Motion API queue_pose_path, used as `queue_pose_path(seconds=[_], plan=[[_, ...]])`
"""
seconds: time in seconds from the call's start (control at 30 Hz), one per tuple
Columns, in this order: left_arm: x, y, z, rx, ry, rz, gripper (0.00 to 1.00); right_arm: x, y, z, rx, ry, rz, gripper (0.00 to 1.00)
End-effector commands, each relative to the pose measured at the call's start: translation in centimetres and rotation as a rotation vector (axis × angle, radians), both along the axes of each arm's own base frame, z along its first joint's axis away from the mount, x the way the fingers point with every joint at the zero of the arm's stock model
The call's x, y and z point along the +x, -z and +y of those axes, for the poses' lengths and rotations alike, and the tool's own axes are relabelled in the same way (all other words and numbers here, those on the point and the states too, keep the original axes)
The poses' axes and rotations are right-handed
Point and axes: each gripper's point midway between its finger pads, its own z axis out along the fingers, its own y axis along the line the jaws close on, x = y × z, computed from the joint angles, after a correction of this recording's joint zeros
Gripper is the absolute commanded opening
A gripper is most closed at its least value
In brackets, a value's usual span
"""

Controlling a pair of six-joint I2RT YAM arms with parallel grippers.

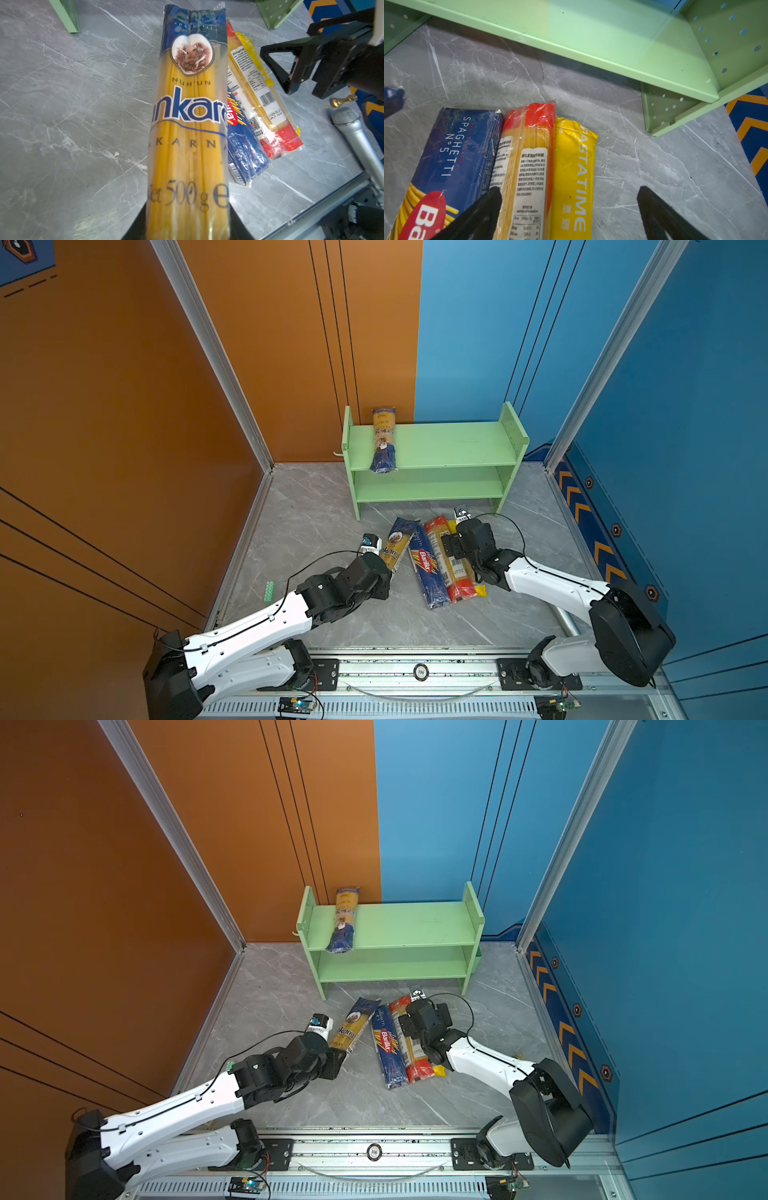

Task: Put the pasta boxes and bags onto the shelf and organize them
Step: 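Lift the Ankara bag upright with the left gripper, top end up, then carry the upright Ankara bag with the left gripper up over the top shelf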

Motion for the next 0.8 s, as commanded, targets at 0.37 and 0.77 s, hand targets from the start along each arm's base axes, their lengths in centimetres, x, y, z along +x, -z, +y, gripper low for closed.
queue_pose_path(seconds=[0.37, 0.77], plan=[[1.2, -13.7, -2.6, -0.358, 0.080, -0.256, 0.00, -0.7, 0.5, -1.1, 0.007, 0.011, 0.025, 1.00], [1.7, -18.4, -4.0, -0.396, 0.128, -0.326, 0.00, -0.9, -0.1, -2.3, 0.020, 0.031, 0.009, 1.00]])
